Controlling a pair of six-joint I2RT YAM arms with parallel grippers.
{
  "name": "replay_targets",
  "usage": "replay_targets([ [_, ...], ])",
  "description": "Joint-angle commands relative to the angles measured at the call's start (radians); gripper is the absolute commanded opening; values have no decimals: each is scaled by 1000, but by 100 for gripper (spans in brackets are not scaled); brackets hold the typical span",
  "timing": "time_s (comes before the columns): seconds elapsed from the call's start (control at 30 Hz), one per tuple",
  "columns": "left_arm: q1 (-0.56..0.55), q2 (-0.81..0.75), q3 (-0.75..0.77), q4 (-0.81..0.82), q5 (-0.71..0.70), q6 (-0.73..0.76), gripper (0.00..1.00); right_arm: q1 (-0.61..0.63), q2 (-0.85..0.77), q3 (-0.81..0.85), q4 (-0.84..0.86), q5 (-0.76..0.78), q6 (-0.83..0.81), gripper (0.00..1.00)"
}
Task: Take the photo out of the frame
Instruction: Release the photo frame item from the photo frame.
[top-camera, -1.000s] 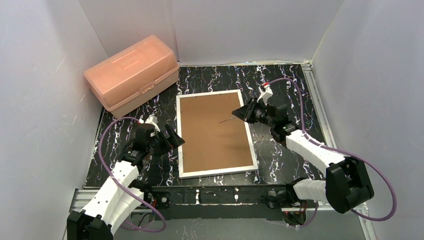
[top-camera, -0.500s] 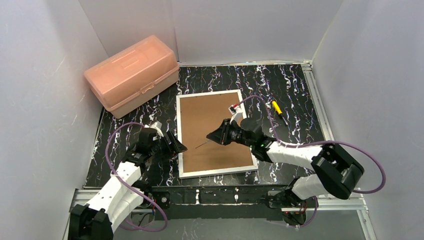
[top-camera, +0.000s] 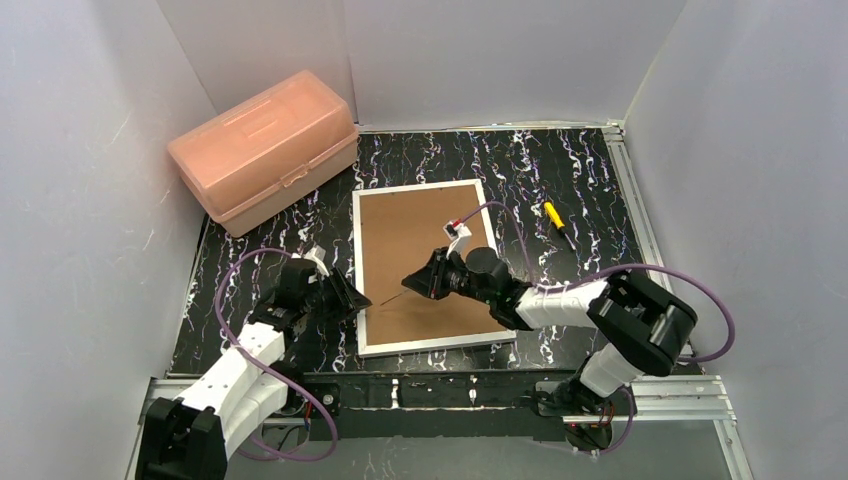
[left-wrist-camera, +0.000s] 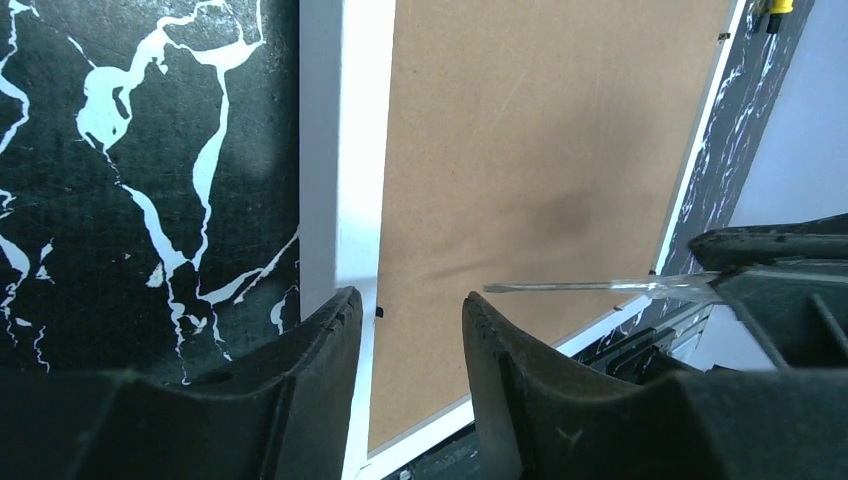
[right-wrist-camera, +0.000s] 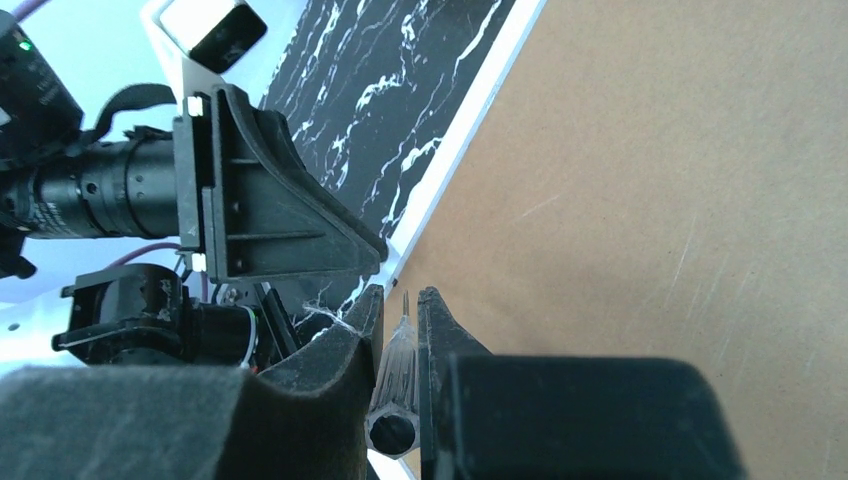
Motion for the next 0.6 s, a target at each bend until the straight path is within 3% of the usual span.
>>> replay_targets([
  [0.0, 4, -17, 6, -72, -64, 12, 40, 34, 38, 28, 88, 30, 5, 1],
  [0.57, 5, -21, 6, -124, -90, -4, 34, 74, 141, 10, 188, 97, 48, 1],
])
